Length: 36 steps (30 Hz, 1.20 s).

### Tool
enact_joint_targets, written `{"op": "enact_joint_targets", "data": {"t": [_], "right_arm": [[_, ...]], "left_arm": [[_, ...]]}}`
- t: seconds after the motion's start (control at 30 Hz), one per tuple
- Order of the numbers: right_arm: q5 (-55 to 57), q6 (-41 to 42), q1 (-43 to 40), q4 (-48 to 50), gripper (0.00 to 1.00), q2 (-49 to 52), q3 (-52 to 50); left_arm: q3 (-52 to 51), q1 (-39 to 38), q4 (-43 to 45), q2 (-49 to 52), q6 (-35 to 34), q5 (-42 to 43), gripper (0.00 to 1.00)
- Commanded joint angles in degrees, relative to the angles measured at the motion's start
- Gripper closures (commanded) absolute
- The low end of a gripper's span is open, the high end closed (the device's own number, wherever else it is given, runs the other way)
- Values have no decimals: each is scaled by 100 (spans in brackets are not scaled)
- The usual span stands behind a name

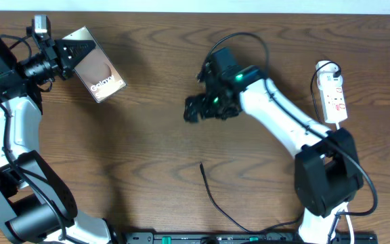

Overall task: Plug charger to phone and switch on socket
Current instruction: 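Move the right gripper down over the black charger cable's plug end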

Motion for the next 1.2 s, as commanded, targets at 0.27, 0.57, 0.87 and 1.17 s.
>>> {"op": "enact_joint_targets", "data": {"t": [0.27, 0.57, 0.87, 1.17], "right_arm": [[1967, 1290, 1180, -758, 1, -127, -146], [1993, 1792, 1478, -839, 1, -127, -586], [1692, 2122, 1554, -678, 2, -127, -1176], [1692, 2385, 2011, -448, 1, -125, -1281]], "left_arm": [[31, 9, 46, -66, 138, 186, 92], [31, 9, 22, -63, 179, 186, 93], [31, 9, 24, -63, 203, 173, 92], [31, 9, 7, -63, 247, 175, 92]]}}
